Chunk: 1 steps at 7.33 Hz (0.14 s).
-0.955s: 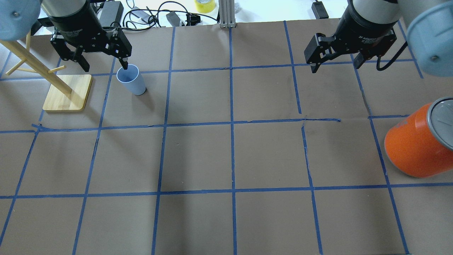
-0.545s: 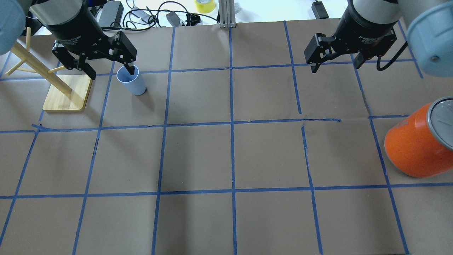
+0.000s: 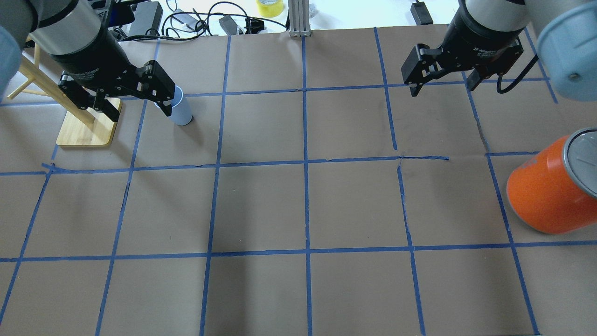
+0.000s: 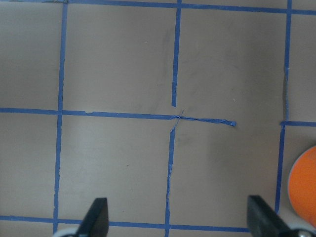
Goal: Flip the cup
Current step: 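Open the left gripper and raise it away from the cup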
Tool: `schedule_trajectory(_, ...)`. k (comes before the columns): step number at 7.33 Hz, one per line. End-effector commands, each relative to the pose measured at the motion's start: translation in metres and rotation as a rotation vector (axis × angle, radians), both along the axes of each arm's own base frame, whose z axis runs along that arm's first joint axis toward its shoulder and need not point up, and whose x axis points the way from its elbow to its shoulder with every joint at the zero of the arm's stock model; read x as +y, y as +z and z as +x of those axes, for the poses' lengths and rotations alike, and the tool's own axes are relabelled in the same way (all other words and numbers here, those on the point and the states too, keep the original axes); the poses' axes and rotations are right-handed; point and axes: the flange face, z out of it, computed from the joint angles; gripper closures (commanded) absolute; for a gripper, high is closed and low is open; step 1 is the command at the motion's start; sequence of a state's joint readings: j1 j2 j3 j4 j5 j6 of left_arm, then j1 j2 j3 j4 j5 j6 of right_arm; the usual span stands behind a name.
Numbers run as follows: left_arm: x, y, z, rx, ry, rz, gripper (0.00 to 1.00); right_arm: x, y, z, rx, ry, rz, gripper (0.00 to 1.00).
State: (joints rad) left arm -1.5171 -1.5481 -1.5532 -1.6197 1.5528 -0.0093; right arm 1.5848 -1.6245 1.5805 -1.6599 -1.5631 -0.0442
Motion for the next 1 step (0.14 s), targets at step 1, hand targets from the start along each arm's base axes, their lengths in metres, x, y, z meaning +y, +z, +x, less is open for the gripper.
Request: schedule_trajectory(1,0.0004,-0.0023,-0.0001,0.001,-0.002,0.004,0.00,-0.0002,0.0004,-0.0001,0.000,0.000,-0.002,0.00)
